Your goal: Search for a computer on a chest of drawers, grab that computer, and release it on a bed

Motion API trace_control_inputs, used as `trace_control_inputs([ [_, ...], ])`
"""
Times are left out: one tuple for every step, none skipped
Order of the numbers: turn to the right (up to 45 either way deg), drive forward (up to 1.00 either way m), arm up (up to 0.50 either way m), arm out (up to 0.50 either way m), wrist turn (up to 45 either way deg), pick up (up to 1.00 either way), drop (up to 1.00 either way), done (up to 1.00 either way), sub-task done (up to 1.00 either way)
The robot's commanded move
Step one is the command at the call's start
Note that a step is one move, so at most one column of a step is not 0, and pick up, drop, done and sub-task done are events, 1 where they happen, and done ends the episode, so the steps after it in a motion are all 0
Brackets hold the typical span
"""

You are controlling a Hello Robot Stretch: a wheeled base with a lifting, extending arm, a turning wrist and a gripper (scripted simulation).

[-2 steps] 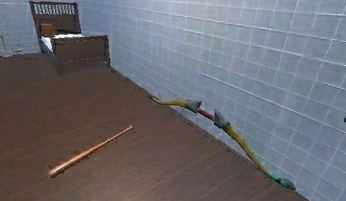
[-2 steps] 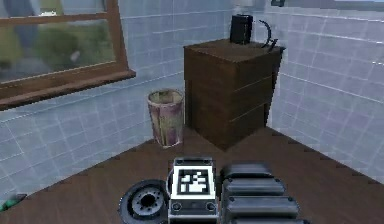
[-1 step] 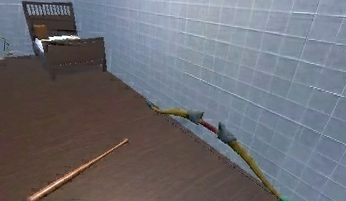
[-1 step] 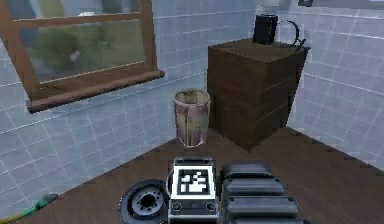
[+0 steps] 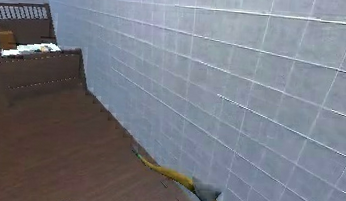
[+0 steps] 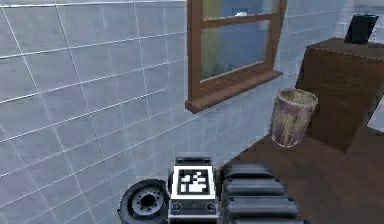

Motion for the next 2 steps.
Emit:
trace_control_inputs([
  [0.0,0.30,0.00,0.00,0.0,0.00,0.00,0.00,0.00],
  [3.0,0.00,0.00,0.00,0.0,0.00,0.00,0.00,0.00],
])
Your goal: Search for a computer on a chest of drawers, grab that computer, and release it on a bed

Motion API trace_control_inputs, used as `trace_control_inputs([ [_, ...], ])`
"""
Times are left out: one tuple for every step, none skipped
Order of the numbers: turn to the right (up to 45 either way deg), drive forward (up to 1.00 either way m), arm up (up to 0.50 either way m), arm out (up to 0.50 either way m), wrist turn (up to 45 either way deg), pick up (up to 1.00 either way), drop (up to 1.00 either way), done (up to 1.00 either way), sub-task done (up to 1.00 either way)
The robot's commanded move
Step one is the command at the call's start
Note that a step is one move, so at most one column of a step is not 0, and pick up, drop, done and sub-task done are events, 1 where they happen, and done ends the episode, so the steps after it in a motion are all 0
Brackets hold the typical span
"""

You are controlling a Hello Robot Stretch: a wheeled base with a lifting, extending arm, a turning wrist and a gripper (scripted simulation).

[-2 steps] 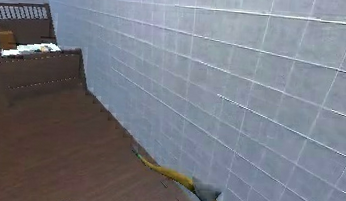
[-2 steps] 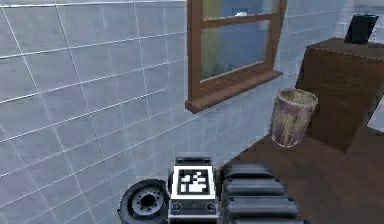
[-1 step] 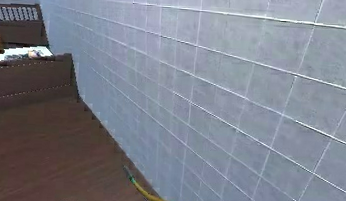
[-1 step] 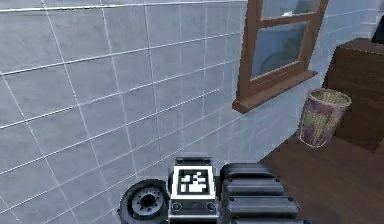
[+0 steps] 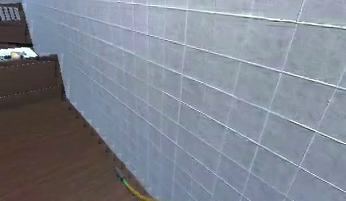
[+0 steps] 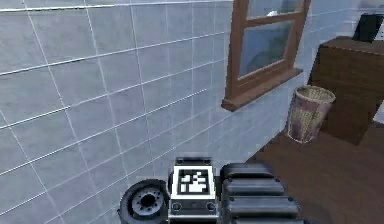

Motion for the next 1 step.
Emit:
trace_control_inputs([
  [0.0,0.40,0.00,0.00,0.0,0.00,0.00,0.00,0.00],
])
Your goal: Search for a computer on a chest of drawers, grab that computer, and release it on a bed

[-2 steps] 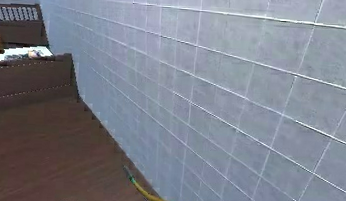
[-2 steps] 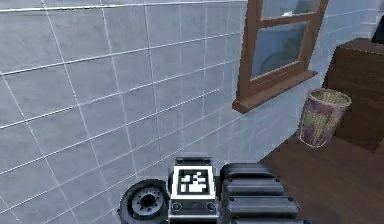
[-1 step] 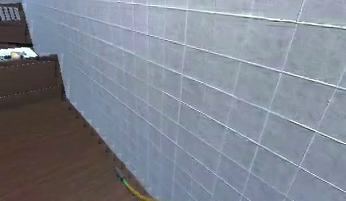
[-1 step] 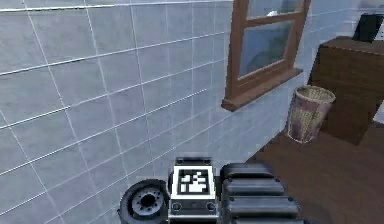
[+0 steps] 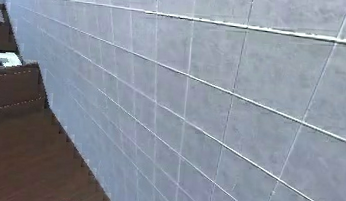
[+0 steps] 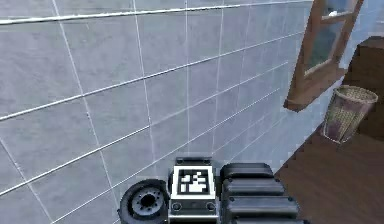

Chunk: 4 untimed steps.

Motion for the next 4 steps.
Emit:
trace_control_inputs([
  [-33.0,0.00,0.00,0.00,0.0,0.00,0.00,0.00,0.00],
  [0.0,0.15,0.00,0.00,0.0,0.00,0.00,0.00,0.00],
  [-21.0,0.00,0.00,0.00,0.0,0.00,0.00,0.00,0.00],
  [-3.0,0.00,0.00,0.00,0.0,0.00,0.00,0.00,0.00],
])
